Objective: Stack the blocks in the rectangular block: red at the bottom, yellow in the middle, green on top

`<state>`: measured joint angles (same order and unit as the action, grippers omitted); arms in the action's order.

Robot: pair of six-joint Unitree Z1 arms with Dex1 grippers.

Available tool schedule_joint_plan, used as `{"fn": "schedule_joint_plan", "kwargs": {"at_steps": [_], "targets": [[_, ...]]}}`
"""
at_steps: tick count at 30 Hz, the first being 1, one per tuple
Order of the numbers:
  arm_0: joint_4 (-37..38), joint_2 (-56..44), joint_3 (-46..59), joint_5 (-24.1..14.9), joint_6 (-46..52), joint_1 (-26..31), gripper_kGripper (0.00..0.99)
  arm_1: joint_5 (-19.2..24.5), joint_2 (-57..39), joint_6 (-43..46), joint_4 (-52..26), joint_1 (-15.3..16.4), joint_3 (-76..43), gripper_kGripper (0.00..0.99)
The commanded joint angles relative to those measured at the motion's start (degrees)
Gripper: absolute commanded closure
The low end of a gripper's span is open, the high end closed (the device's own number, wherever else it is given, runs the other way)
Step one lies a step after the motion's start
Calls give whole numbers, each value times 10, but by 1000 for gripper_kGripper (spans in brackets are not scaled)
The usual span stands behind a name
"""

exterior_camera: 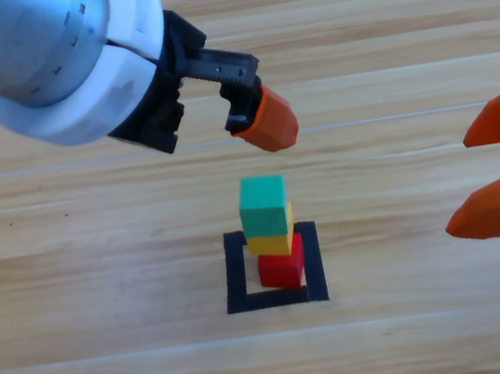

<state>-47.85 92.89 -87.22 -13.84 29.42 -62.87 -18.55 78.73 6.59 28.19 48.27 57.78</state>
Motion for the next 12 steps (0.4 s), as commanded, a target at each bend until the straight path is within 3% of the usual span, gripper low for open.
{"fn": "schedule_joint_plan", "kwargs": {"at_steps": [1,12], "targets": [[6,12,7,4,0,-10,0,3,-15,4,-11,22,-11,4],[13,21,11,1,3,-9,0,6,-14,4,-12,22,-11,4]]}}
